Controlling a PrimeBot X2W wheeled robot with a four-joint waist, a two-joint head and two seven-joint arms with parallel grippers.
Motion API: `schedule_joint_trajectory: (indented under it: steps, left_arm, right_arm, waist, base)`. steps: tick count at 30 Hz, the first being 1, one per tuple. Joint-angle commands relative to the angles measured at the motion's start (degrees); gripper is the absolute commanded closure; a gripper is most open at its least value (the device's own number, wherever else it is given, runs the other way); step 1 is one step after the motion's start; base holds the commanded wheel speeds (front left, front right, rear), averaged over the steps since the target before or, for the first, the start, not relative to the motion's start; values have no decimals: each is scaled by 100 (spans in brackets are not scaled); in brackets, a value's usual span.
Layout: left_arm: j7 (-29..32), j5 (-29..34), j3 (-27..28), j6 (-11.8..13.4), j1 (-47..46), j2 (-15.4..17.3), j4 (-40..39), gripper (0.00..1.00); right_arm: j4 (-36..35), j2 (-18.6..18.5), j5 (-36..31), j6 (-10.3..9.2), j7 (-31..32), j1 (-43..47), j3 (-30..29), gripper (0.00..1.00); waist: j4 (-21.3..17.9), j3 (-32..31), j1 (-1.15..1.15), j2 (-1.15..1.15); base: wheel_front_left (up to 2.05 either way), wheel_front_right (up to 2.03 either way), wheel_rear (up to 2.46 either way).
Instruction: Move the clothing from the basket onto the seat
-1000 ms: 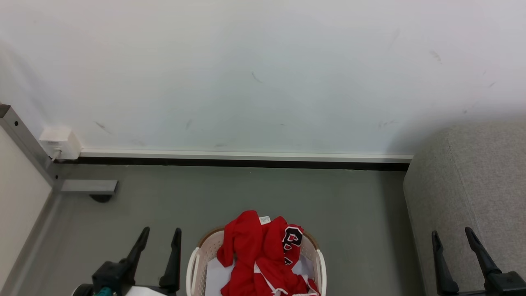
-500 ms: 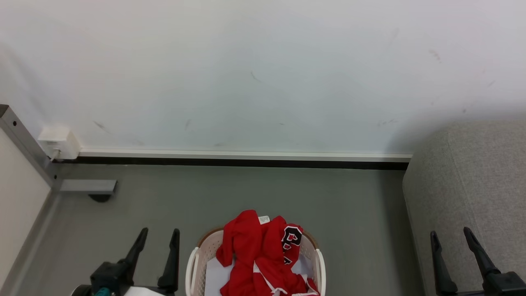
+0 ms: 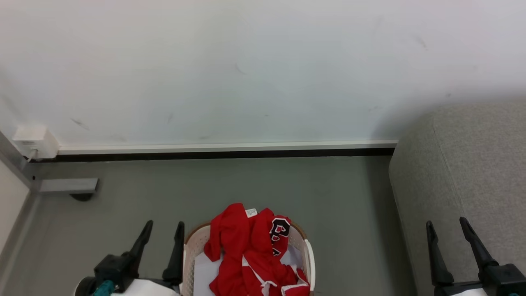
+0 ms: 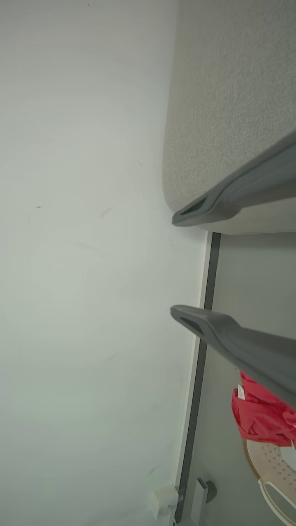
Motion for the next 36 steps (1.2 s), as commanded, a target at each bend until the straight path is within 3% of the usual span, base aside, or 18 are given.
schedule_joint_trajectory:
  steps: [1, 11, 21, 27, 36]
  left_arm:
    - [-5, -68, -52, -6, -123, 19, 36, 0]
    - [-5, -9, -528, -3, -1047, 24, 717, 0]
    - [225, 98, -936, 34, -2550, 53, 2691, 0]
    - [657, 137, -1015, 179, -3271, 48, 3559, 0]
    - [1207, -110, -871, 622, -4045, 39, 4735, 0]
  right_arm:
    - [-62, -3, 39, -13, 4, -117, -1, 0]
    - [-317, 0, 86, -13, 4, -481, 62, 0]
    - [-640, 3, 437, -13, 3, -1001, 253, 0]
    - [-810, 5, 515, -13, 4, -1182, 292, 0]
    - [-991, 5, 665, -13, 4, -1436, 306, 0]
  waist:
    - [-136, 142, 0, 0]
    - [-688, 1017, 0, 0]
    - [-1188, 2131, 0, 0]
    - [-1278, 2605, 0, 0]
    - [-1367, 3194, 0, 0]
  base:
    - [0, 0, 0]
    - [0, 0, 0]
    - [0, 0, 0]
    - [0, 0, 0]
    - [0, 0, 0]
